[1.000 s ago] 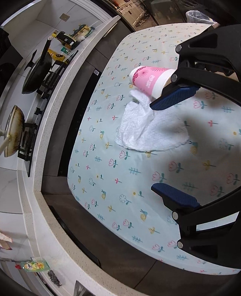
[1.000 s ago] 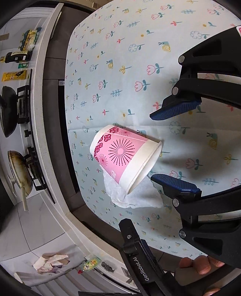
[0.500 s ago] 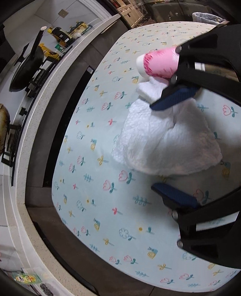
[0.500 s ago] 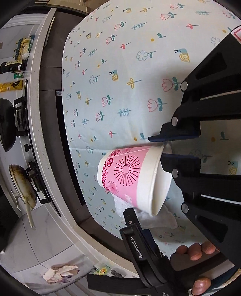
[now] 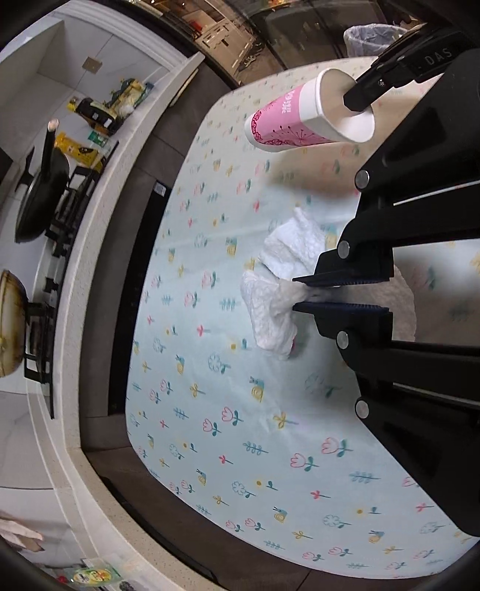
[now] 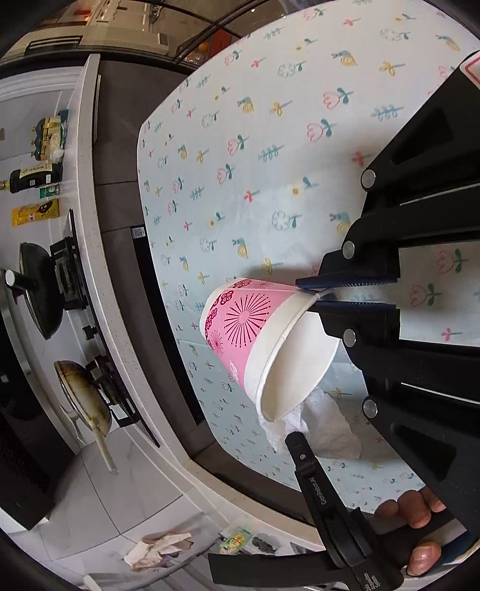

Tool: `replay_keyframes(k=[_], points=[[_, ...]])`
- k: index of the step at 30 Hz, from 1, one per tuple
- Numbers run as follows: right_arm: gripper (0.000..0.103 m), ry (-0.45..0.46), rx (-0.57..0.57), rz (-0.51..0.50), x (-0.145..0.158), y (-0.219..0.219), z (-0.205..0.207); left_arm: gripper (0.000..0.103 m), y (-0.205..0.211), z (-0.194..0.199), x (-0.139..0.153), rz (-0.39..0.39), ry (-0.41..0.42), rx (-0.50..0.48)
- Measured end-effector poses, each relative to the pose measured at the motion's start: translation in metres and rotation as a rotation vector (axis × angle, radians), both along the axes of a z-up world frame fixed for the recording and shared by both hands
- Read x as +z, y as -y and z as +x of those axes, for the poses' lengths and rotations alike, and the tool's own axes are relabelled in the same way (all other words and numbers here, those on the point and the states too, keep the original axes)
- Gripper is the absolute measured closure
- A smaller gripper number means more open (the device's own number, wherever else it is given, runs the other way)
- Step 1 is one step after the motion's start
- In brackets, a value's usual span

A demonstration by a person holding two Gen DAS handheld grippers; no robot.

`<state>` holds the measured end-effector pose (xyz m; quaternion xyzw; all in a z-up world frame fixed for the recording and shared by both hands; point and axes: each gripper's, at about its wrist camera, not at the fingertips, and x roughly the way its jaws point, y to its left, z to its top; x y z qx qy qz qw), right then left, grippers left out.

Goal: Collect trash
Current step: 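Carry the cup and napkin over the bin and open both grippers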

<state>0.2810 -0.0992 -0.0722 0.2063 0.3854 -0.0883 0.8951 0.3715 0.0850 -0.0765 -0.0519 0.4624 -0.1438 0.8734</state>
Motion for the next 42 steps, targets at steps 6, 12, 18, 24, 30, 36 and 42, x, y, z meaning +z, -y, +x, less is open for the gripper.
replay_keyframes(k=[6, 12, 18, 24, 30, 36, 42], points=[[0.097, 0.041, -0.057, 0.0, 0.026, 0.03, -0.044, 0.096, 0.032, -0.039, 0.04, -0.015, 0.054, -0.051], [0.097, 0.08, -0.122, 0.012, 0.047, 0.066, -0.094, 0.096, 0.077, -0.083, 0.073, -0.018, 0.099, -0.127], [0.097, 0.103, -0.184, 0.008, 0.061, 0.107, -0.147, 0.096, 0.131, -0.129, 0.096, -0.025, 0.125, -0.215], [0.097, 0.112, -0.261, 0.008, 0.065, 0.15, -0.201, 0.096, 0.181, -0.168, 0.105, -0.017, 0.14, -0.299], [0.097, 0.114, -0.327, 0.012, 0.064, 0.186, -0.245, 0.096, 0.226, -0.203, 0.112, -0.014, 0.148, -0.377], [0.097, 0.111, -0.379, 0.013, 0.062, 0.21, -0.275, 0.096, 0.263, -0.23, 0.112, -0.005, 0.152, -0.441], [0.097, 0.099, -0.422, 0.022, 0.055, 0.232, -0.3, 0.096, 0.292, -0.251, 0.109, 0.002, 0.147, -0.492]])
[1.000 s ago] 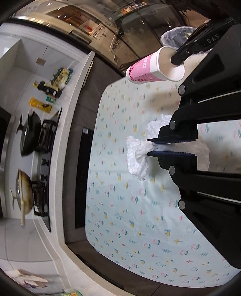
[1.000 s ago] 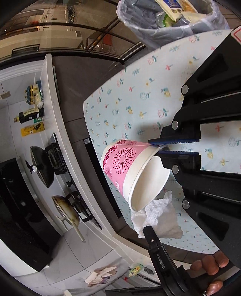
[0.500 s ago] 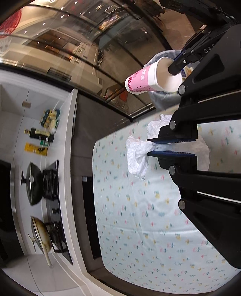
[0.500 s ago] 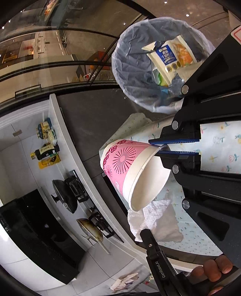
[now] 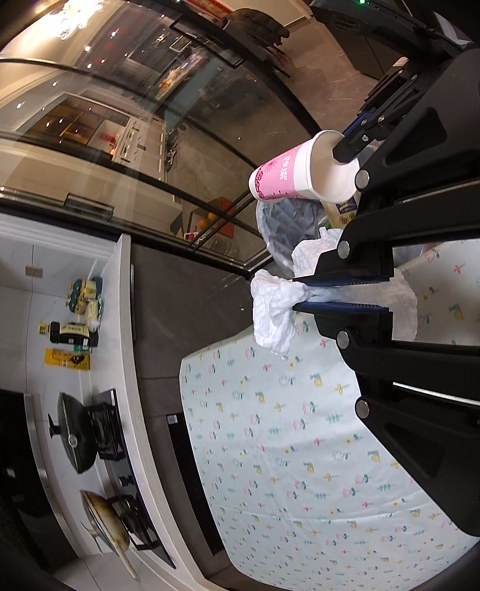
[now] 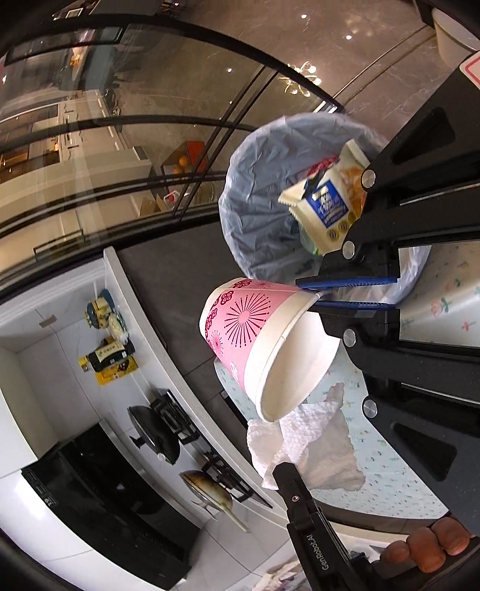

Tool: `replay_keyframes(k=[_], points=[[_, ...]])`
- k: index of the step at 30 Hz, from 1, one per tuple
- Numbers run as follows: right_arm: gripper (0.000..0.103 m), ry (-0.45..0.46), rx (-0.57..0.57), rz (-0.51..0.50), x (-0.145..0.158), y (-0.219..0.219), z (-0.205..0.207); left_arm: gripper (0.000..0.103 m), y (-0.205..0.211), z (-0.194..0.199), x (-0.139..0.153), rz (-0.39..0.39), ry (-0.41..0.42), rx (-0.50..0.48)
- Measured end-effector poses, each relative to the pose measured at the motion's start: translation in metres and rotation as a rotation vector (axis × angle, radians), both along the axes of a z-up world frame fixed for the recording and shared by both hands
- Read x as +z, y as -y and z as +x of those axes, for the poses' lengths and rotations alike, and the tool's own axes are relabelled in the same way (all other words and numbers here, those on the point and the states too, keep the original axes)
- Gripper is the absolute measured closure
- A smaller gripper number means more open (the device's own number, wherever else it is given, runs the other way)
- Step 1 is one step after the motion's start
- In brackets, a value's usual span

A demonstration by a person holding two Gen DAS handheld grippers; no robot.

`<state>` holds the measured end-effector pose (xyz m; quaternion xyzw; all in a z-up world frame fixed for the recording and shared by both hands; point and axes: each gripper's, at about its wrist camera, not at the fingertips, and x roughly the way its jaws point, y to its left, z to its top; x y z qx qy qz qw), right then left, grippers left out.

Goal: Collect trash
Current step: 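Carry the cup and napkin over the bin and open both grippers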

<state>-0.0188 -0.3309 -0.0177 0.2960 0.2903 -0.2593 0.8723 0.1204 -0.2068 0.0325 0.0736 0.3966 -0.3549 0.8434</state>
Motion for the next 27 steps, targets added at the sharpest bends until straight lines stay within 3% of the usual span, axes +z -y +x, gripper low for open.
replay_keyframes(k=[21, 26, 27], points=[[0.096, -0.07, -0.096, 0.056, -0.033, 0.046, -0.03, 0.095, 0.075, -0.025, -0.029, 0.03, -0.087, -0.138], [0.085, -0.086, -0.113, 0.061, -0.038, 0.051, -0.03, 0.092, 0.086, -0.024, -0.033, 0.016, -0.115, -0.157], [0.08, -0.086, -0.12, 0.061, -0.038, 0.051, -0.03, 0.084, 0.087, -0.024, -0.034, 0.016, -0.119, -0.155]])
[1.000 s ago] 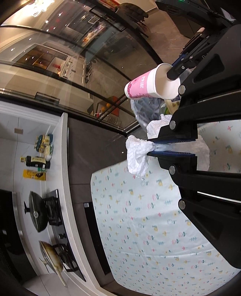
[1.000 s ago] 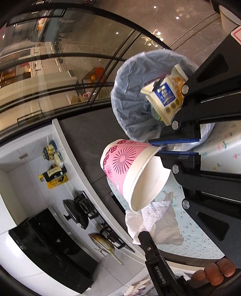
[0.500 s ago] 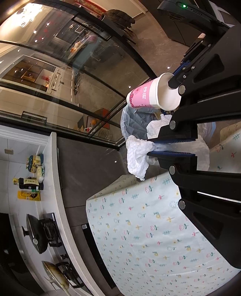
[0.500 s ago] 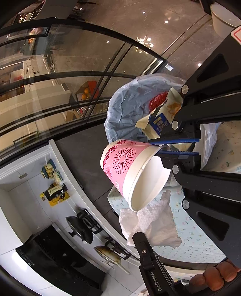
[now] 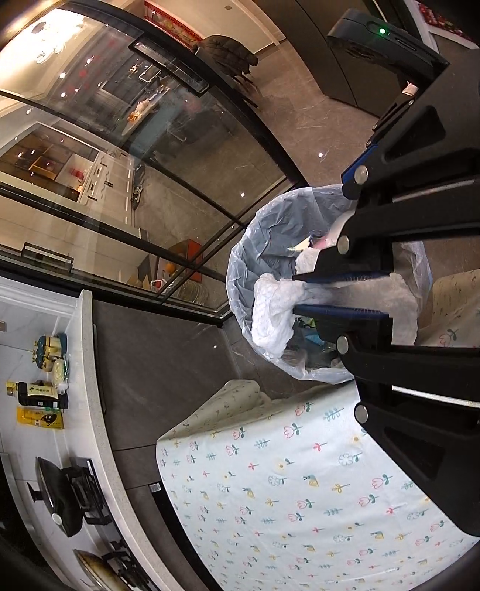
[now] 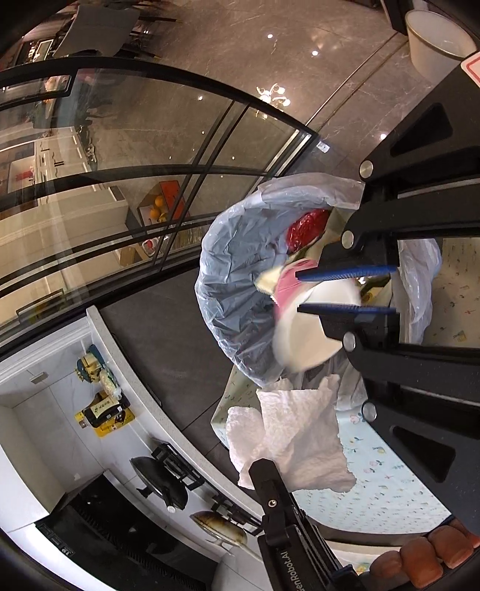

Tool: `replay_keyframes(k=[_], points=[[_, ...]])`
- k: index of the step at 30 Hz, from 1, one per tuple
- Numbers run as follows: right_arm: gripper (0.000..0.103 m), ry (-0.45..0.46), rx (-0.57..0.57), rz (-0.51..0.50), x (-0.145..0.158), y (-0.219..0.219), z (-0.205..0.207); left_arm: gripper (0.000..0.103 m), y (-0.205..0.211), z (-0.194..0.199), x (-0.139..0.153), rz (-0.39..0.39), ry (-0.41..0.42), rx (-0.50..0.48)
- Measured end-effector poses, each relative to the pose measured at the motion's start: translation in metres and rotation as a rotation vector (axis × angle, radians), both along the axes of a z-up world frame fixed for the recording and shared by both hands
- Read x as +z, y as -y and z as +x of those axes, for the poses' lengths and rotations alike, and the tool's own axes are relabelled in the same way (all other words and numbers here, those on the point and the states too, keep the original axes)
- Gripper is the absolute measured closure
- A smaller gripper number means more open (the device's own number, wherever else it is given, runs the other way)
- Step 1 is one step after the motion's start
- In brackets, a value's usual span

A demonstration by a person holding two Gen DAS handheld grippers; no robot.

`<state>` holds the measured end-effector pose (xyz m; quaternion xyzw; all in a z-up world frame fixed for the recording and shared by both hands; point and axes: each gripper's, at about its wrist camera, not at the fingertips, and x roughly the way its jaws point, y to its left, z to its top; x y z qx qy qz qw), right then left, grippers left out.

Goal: Collect trash

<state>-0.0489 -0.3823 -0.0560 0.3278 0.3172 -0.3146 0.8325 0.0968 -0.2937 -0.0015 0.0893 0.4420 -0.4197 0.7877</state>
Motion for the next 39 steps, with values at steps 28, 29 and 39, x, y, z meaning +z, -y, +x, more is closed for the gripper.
replay_keyframes(k=[28, 29, 39], points=[[0.024, -0.101, 0.153, -0.166, 0.038, -0.057, -0.003, 0.026, -0.067, -0.002, 0.015, -0.007, 0.111, 0.173], [0.022, -0.106, 0.159, -0.173, 0.039, -0.06, -0.004, 0.026, -0.07, -0.003, 0.015, -0.006, 0.112, 0.178], [0.019, -0.157, 0.212, -0.191, 0.037, -0.078, -0.014, 0.016, -0.098, -0.016, 0.013, 0.041, 0.149, 0.26]])
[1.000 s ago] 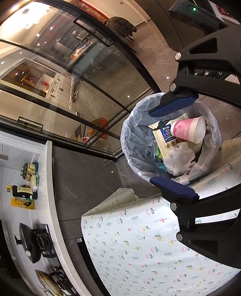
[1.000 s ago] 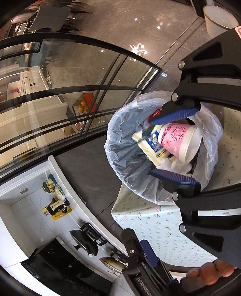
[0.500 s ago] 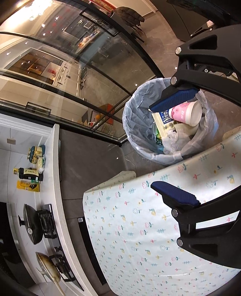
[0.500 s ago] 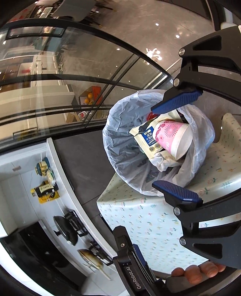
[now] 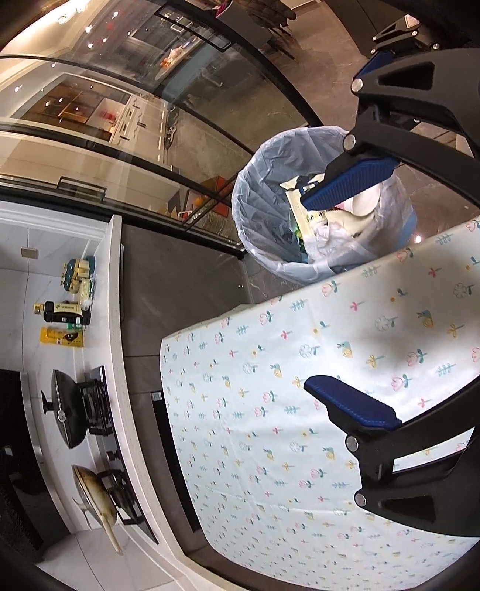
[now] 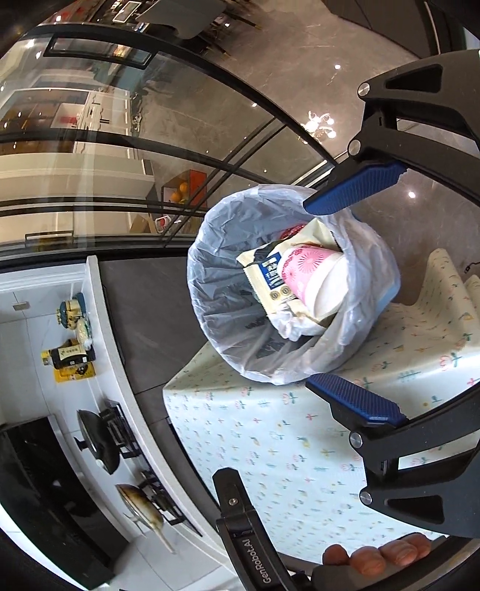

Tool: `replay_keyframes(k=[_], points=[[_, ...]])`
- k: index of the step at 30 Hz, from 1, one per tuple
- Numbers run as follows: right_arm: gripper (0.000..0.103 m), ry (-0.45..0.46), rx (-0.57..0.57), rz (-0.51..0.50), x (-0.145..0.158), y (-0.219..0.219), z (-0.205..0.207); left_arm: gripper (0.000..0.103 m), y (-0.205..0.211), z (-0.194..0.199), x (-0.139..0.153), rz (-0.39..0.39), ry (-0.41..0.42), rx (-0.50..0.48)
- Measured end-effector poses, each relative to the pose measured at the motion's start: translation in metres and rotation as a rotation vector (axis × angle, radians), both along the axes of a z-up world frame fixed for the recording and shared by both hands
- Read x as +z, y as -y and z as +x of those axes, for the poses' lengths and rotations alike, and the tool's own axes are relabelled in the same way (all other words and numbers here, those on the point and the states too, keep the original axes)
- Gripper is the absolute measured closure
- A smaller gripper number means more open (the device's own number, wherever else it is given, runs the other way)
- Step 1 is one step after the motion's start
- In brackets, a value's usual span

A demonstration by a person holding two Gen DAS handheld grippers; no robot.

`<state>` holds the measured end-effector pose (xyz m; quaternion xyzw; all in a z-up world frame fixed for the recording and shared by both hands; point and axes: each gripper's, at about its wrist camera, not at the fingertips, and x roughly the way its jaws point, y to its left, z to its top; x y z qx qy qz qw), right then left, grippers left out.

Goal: Collect trash

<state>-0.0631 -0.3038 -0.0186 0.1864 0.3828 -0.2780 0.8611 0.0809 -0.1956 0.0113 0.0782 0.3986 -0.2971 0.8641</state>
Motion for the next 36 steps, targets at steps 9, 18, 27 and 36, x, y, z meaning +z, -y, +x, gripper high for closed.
replay_keyframes(k=[9, 18, 27, 36], points=[[0.006, -0.019, 0.023, 0.004, -0.003, -0.006, -0.006, 0.016, -0.009, -0.013, -0.01, 0.051, 0.016, 0.007], [0.007, -0.032, 0.043, -0.016, -0.003, -0.008, -0.006, 0.014, -0.011, -0.02, -0.016, 0.071, 0.016, 0.012], [0.007, -0.051, 0.061, -0.028, -0.006, -0.013, -0.008, 0.012, -0.014, -0.029, -0.024, 0.095, 0.023, 0.017], [0.007, -0.058, 0.071, -0.026, -0.007, -0.016, -0.013, 0.011, -0.018, -0.038, -0.027, 0.105, 0.024, 0.029]])
